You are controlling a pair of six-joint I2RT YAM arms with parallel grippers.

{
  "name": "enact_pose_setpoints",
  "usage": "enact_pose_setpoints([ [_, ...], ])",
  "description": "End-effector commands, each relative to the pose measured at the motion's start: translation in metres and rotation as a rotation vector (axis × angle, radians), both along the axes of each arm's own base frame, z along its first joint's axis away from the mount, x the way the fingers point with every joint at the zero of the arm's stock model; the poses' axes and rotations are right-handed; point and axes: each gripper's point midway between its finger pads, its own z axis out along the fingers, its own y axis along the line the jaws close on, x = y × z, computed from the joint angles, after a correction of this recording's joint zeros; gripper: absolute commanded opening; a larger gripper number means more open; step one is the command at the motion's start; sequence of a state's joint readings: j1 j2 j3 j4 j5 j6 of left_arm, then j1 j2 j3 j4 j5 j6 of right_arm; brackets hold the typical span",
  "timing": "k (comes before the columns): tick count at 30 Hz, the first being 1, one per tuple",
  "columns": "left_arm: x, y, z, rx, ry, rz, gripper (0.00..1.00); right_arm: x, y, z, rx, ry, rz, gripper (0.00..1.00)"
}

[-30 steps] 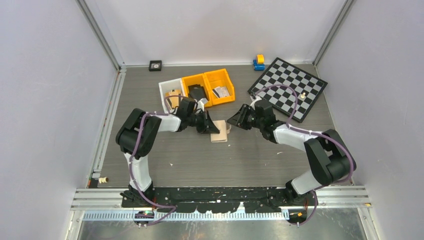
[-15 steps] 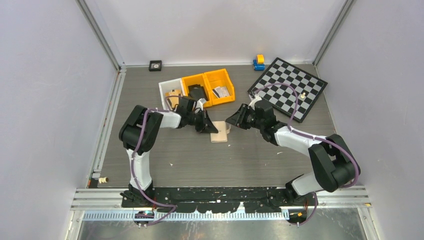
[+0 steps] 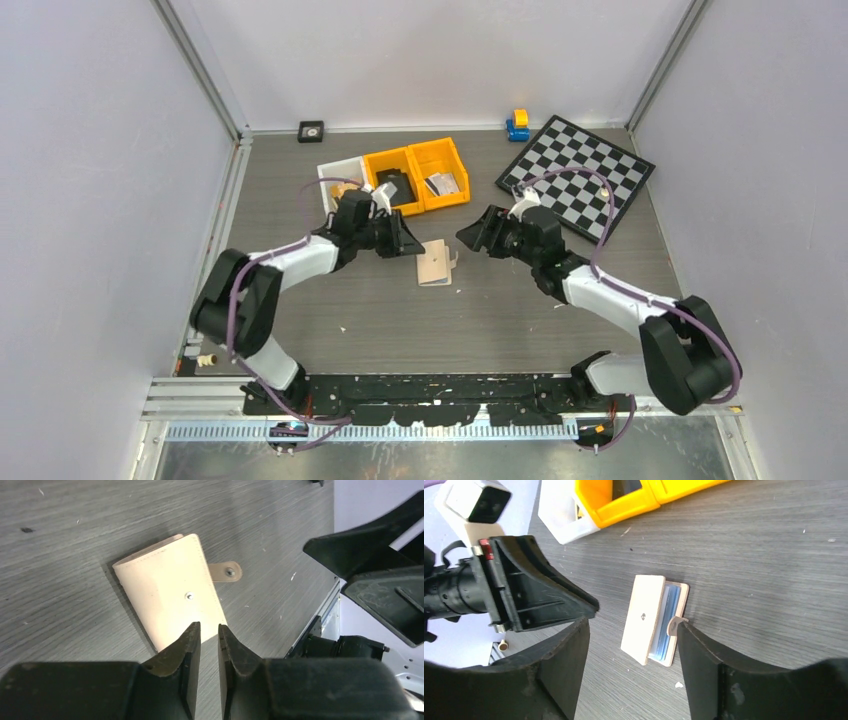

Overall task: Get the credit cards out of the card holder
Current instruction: Close the card holder at the center of the board, then reset both arms

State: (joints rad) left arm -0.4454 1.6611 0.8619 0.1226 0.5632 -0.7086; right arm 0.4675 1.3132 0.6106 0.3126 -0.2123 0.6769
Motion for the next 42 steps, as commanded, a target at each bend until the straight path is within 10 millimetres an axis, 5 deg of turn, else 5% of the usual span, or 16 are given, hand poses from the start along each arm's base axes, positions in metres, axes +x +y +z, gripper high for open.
enact_pose_setpoints([
  [1, 0.012, 0.015, 0.041, 0.022, -0.249, 0.05, 0.25, 0.004, -0.005, 0.044, 0.049, -0.182, -0.028, 0.75],
  [3, 0.012, 0.028, 0.056, 0.059, -0.345, 0.079, 0.38, 0.004, -0.018, 0.051, 0.012, -0.235, -0.07, 0.76],
  [6, 0.013, 0.056, 0.066, 0.168, -0.467, 0.155, 0.94, -0.001, -0.04, 0.057, -0.107, -0.358, -0.099, 0.78],
  [7, 0.013, 0.064, 0.071, 0.197, -0.519, 0.169, 0.99, -0.001, -0.049, 0.066, -0.118, -0.407, -0.134, 0.78],
  [10, 0.014, 0.086, 0.082, 0.269, -0.673, 0.226, 1.0, -0.005, -0.078, 0.073, -0.229, -0.493, -0.218, 0.84],
  [15, 0.015, 0.142, 0.101, 0.467, -0.829, 0.405, 1.0, -0.004, -0.156, 0.064, -0.491, -0.435, -0.484, 0.94],
  [27, 0.035, 0.212, 0.063, 0.781, -0.858, 0.602, 1.0, 0.038, -0.254, -0.01, -0.569, -0.349, -0.769, 0.94],
  [31, 0.042, 0.227, 0.057, 0.843, -0.867, 0.634, 1.0, 0.043, -0.279, -0.03, -0.576, -0.312, -0.84, 0.92],
  [37, 0.052, 0.241, 0.019, 0.818, -0.792, 0.643, 1.0, 0.046, -0.276, -0.037, -0.567, -0.404, -0.789, 0.89],
  [42, 0.056, 0.249, 0.014, 0.82, -0.767, 0.68, 1.0, 0.048, -0.275, -0.053, -0.575, -0.396, -0.78, 0.89],
])
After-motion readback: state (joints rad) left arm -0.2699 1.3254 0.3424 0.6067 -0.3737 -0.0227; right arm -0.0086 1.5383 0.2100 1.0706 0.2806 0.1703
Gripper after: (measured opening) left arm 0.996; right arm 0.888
